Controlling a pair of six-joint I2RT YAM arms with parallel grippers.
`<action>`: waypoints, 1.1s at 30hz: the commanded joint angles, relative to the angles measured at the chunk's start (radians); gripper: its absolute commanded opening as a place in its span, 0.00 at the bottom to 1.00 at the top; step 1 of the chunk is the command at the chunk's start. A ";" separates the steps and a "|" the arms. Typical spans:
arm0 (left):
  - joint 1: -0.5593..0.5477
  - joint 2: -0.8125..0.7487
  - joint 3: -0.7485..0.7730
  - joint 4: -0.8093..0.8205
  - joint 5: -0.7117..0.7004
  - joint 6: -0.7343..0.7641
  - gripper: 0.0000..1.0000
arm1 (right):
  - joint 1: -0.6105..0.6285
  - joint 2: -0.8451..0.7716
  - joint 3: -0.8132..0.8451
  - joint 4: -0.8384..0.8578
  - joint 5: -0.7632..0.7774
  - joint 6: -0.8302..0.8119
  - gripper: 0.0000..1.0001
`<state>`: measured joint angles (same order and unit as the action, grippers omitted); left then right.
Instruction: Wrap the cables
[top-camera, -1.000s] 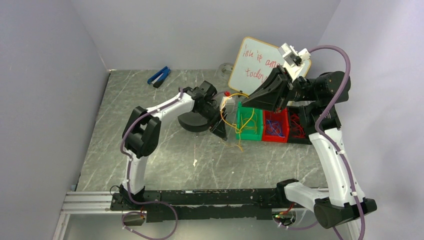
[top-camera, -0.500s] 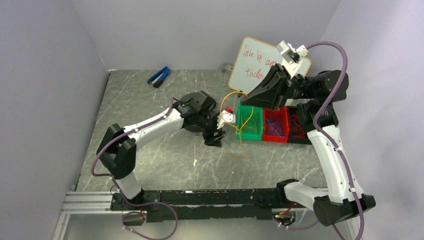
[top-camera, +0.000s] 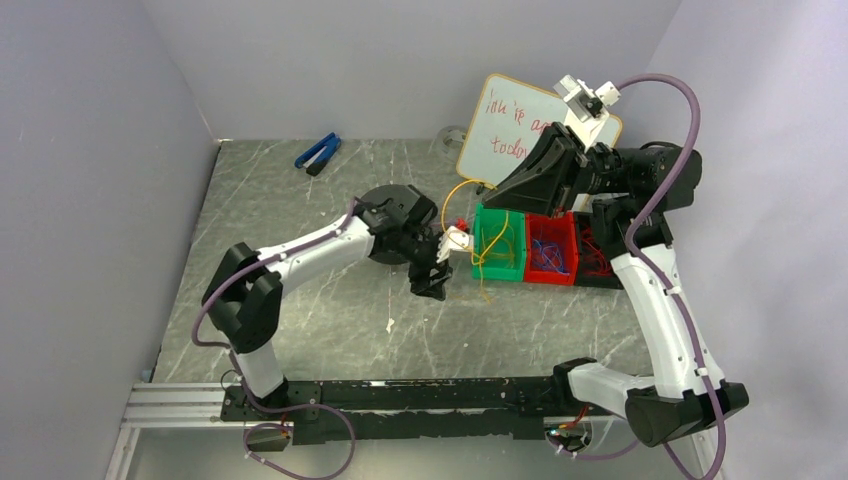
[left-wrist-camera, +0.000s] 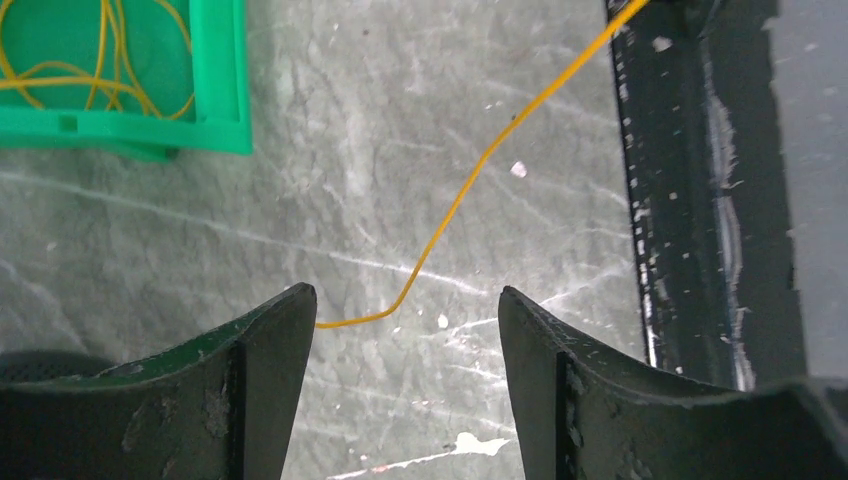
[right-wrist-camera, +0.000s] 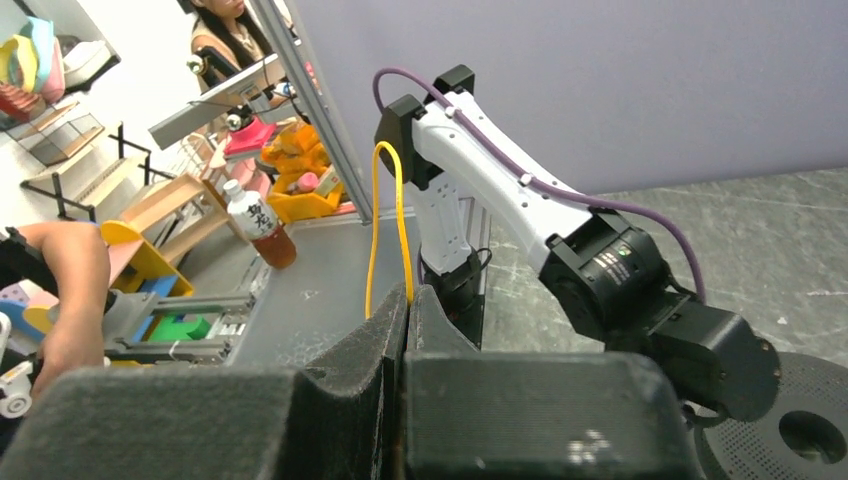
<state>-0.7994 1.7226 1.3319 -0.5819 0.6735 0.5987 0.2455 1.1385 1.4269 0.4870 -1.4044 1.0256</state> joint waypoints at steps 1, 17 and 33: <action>0.011 0.066 0.104 -0.135 0.176 0.011 0.72 | -0.002 -0.015 0.056 0.052 -0.013 0.023 0.00; 0.059 0.169 0.170 -0.169 0.326 -0.059 0.71 | 0.000 -0.031 0.056 0.120 -0.028 0.077 0.00; 0.043 0.304 0.304 -0.383 0.387 -0.009 0.03 | -0.001 -0.015 0.081 0.097 -0.027 0.051 0.00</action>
<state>-0.7460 2.0132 1.5940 -0.9096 1.0153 0.5732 0.2455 1.1267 1.4727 0.5846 -1.4239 1.1023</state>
